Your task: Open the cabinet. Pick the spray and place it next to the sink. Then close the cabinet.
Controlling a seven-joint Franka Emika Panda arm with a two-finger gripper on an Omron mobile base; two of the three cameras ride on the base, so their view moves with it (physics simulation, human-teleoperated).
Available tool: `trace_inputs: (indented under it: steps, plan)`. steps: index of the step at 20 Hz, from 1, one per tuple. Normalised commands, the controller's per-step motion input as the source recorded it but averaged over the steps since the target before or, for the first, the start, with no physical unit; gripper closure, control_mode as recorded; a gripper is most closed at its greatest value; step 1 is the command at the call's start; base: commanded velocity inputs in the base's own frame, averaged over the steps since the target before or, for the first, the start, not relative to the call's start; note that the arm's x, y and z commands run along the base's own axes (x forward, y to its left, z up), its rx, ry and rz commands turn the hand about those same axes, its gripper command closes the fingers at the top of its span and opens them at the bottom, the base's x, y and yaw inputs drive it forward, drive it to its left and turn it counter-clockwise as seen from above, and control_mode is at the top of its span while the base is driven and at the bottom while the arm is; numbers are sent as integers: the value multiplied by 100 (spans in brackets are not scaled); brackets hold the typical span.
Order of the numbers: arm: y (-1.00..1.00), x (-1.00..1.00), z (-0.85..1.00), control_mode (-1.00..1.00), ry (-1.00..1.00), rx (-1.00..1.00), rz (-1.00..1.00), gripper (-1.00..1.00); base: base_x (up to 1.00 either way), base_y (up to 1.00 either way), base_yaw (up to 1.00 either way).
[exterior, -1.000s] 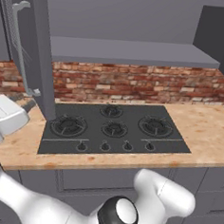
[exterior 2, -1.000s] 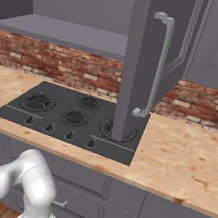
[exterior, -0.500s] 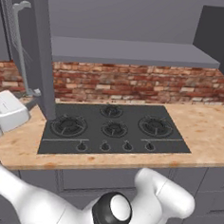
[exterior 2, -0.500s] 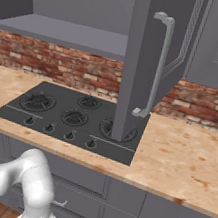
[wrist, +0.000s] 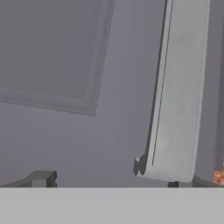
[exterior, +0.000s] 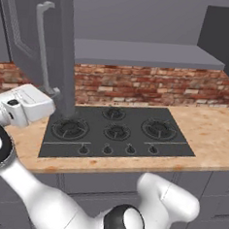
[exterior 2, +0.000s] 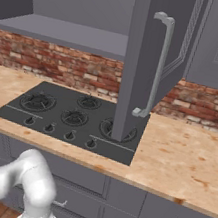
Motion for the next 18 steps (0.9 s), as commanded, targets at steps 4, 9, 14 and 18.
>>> trace_inputs:
  steps: [4, 9, 14, 18]
  plan:
    - [-64, 43, 0, -100, 0, -1, 22, -100, 0, 0, 0]
    - [-63, 45, 3, -100, 0, -3, 27, -100, 0, 0, 0]
    - [-64, 37, 1, -100, 0, -2, 26, -100, 0, 0, 0]
    - [-55, 19, 0, -100, 0, 0, 21, -100, 0, 0, 0]
